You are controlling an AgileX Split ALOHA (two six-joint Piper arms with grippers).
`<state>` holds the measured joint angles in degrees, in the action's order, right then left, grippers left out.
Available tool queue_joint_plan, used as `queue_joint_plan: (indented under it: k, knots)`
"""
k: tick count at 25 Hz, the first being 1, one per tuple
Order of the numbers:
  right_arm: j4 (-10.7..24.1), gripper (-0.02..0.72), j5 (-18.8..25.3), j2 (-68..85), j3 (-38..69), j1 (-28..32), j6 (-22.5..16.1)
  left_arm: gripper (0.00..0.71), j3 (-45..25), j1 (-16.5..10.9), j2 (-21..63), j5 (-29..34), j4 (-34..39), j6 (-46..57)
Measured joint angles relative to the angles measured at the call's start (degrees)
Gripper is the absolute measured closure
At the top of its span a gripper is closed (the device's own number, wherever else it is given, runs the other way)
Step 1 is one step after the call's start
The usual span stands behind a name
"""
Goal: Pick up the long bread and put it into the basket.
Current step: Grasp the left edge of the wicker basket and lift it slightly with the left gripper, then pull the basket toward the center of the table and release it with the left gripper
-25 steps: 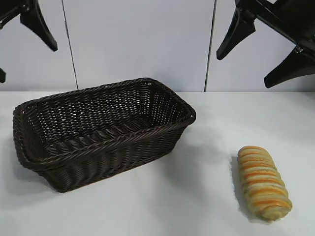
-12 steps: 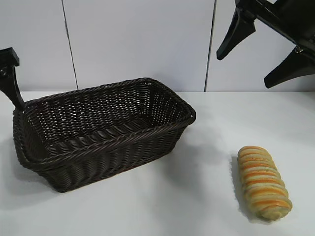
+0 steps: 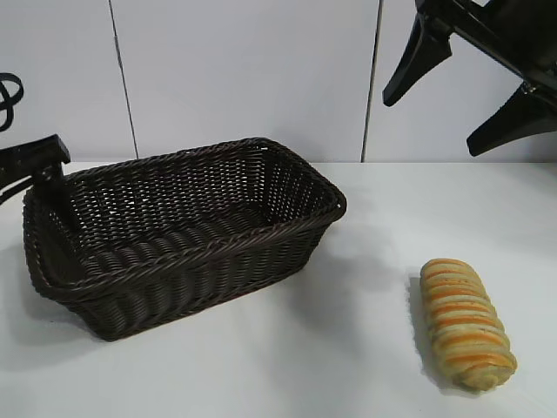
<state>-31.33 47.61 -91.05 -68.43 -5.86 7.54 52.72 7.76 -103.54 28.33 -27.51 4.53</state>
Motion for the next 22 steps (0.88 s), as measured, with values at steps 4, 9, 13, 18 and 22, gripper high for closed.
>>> queue_joint_plan:
  k: [4, 9, 13, 18, 22]
  knots:
    - [0.0, 0.008, 0.0, 0.0, 0.0, 0.0, 0.0, 0.195, 0.1, 0.0, 0.0, -0.1, -0.2, -0.1]
    - [0.0, 0.008, 0.0, 0.0, 0.0, 0.0, 0.0, 0.506, 0.4, 0.1, 0.0, -0.2, -0.8, -0.2]
    - [0.0, 0.008, 0.0, 0.0, 0.0, 0.0, 0.0, 0.611, 0.8, 0.1, 0.0, 0.2, -1.2, -0.1]
    - [0.0, 0.008, 0.0, 0.0, 0.0, 0.0, 0.0, 0.611, 4.5, 0.1, -0.4, 4.5, 0.4, -0.2]
    - [0.0, 0.008, 0.0, 0.0, 0.0, 0.0, 0.0, 0.611, 10.0, 0.1, -0.7, 10.4, 1.8, -1.8]
